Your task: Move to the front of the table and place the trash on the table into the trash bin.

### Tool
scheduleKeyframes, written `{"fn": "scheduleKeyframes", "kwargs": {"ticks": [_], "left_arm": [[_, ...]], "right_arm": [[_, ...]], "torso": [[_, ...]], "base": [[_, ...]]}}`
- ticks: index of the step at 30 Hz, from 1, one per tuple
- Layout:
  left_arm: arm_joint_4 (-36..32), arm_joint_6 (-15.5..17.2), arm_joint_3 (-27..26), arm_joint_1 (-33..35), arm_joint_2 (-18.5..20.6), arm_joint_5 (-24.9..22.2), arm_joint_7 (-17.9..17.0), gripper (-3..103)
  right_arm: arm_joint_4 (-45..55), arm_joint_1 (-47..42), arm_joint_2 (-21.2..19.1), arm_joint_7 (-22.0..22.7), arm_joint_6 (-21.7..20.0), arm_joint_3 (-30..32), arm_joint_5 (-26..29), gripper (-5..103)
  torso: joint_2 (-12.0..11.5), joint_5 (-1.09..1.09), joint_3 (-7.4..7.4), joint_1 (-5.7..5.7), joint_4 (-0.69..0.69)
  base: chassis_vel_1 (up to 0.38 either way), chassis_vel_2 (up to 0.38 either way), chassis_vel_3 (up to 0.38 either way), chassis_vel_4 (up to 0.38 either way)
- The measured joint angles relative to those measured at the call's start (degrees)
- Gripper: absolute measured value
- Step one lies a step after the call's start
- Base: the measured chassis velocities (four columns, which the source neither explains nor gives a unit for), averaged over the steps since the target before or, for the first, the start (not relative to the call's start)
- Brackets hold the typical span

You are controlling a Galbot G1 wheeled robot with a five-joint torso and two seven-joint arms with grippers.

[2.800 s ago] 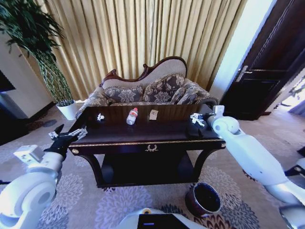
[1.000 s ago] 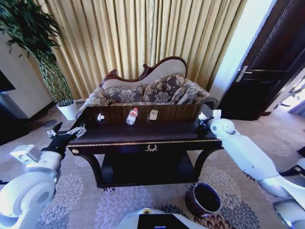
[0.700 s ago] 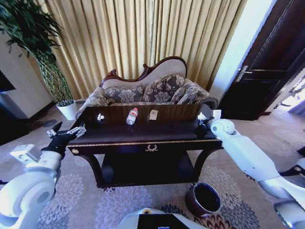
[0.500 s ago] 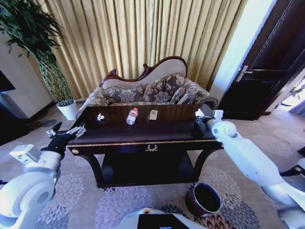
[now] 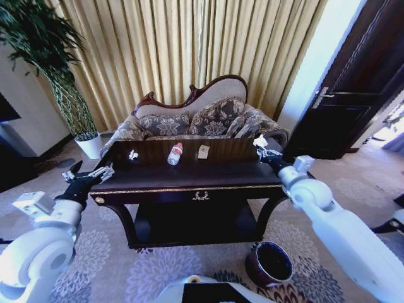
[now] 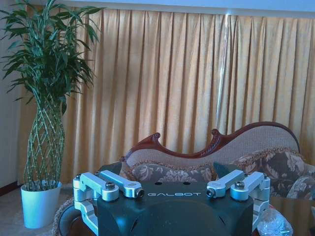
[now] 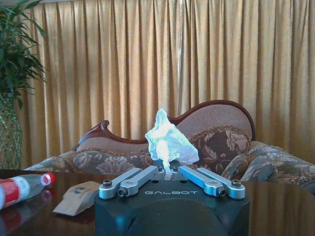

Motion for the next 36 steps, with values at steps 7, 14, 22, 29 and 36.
{"fn": "scheduleKeyframes", "kwargs": {"ticks": [7,14,22,29,36], "left_arm": [[0.00,-0.55,0.45,0.21,-0.03,0.71,0.11,100],[0.00,-0.47,1.13,0.20,0.08,1.77,0.12,100],[0.00,-0.40,1.38,-0.21,0.47,1.93,0.14,100],[0.00,-0.39,1.28,-0.35,0.47,1.93,0.15,100],[0.00,-0.44,1.24,-0.38,0.43,1.90,0.15,100]], "right_arm": [[5.51,-5.30,1.65,0.42,0.73,3.50,-1.56,0],[7.26,-6.76,2.74,2.38,0.84,3.90,-3.18,0],[8.13,-7.01,2.96,3.18,0.62,3.83,-3.29,0],[8.63,-7.37,3.24,3.29,0.51,3.84,-3.22,0],[8.94,-7.51,3.33,3.30,0.51,3.86,-3.06,0]], "torso": [[0.00,0.00,0.00,0.00,0.01],[0.00,0.00,0.00,0.00,0.01],[0.00,0.00,0.01,0.00,0.01],[0.00,0.00,0.01,0.00,0.01],[0.00,0.01,0.01,0.00,0.01]], "base": [[0.000,0.000,0.000,0.000],[0.000,0.000,0.000,0.000],[0.000,0.000,0.000,0.000],[0.000,0.000,0.000,0.000],[0.016,-0.014,-0.011,0.019]]}}
